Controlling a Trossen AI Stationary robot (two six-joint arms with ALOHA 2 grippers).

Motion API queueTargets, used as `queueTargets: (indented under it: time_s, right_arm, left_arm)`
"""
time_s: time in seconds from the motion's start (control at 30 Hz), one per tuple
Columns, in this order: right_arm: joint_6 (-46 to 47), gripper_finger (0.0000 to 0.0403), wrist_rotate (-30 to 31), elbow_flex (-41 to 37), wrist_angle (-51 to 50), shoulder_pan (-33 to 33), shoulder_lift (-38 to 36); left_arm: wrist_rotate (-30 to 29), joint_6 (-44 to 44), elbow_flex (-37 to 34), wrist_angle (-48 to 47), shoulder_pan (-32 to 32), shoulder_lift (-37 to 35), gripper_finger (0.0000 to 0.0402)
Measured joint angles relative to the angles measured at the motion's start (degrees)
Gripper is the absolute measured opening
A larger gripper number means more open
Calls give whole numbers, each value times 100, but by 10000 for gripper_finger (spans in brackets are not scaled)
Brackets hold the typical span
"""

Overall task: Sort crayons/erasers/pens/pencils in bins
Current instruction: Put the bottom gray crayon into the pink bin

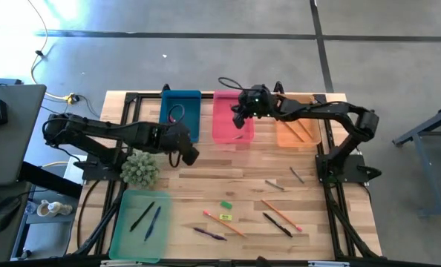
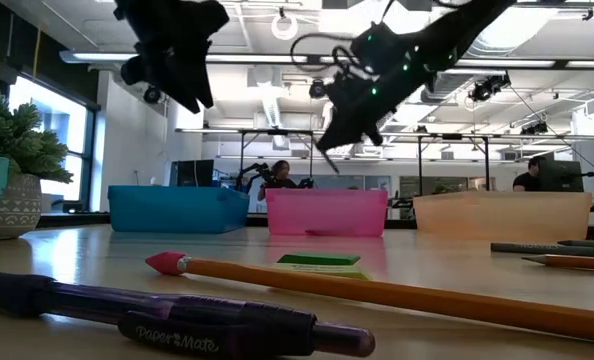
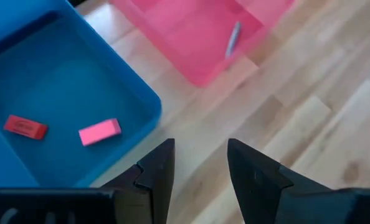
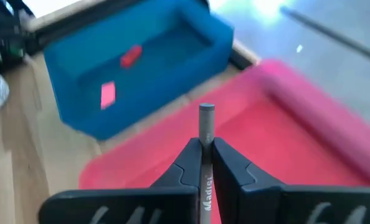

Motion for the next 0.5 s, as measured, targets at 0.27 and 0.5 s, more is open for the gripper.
queueTargets:
  time_s: [0.27, 0.5]
  right_arm:
    - [-386, 3, -258, 0, -138, -5, 484]
    - [-644, 3, -366, 0, -248, -5, 849]
  left_arm:
    - [38, 7, 0, -7, 433, 0, 135]
    - [38, 5, 0, -9, 558, 0, 135]
